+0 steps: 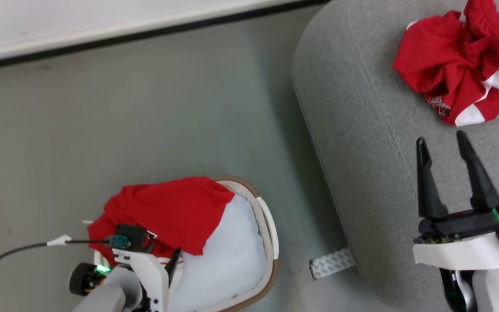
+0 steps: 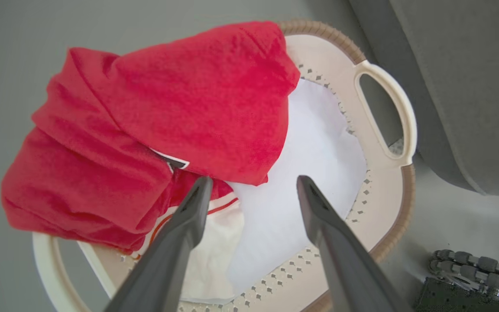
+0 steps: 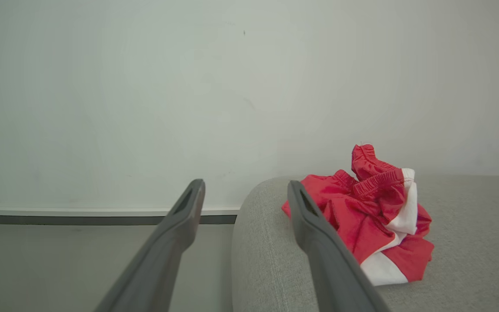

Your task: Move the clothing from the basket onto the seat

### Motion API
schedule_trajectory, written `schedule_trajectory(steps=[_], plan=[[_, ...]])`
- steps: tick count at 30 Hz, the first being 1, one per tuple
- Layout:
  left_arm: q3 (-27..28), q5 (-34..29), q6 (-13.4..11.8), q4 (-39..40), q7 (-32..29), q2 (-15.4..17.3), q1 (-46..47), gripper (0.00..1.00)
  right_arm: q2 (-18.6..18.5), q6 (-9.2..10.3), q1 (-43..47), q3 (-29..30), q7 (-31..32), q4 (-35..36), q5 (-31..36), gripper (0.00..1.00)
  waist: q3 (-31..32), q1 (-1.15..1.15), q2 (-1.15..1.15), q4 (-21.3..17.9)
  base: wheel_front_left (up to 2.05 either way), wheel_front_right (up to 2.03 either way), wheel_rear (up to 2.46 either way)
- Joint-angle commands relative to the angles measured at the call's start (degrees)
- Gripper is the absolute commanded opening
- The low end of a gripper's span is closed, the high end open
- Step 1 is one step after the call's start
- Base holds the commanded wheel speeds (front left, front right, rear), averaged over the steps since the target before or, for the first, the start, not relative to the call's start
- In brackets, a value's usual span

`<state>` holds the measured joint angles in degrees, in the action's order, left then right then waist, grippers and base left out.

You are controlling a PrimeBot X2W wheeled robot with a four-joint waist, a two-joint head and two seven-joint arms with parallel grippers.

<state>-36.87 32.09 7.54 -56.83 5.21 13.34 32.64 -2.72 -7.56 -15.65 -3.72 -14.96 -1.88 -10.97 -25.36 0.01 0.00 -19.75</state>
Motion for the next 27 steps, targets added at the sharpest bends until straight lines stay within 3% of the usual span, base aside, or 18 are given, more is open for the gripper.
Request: schedule_trajectory(steps=[1,19,27], plan=[[-0.5,0.2,0.0,-0.5,-0.3,0.7,1.0,1.0,-0.1,0.15,-1.1,0.3,-0.1,0.4,-0.7,1.0,-3.0,-0.01,0.0,-1.4,0.0,0.0,0.0],[-21.5,-12.1,0.0,-11.8,-7.6,5.7,14.5,1.0,-0.1,0.15,-5.6,0.3,-0.1,6.1,-5.9,1.0,-16.5,-0.01,0.0,-5.7,0.0,0.0,0.0],[-27.7,-18.5,-2.0,-14.9,-7.0,7.4,17.4,1.0,-0.1,0.15,-5.3,-0.2,-0.1,6.6,-8.6,1.0,-19.2,-0.01,0.0,-8.6,0.0,0.0,0.0]])
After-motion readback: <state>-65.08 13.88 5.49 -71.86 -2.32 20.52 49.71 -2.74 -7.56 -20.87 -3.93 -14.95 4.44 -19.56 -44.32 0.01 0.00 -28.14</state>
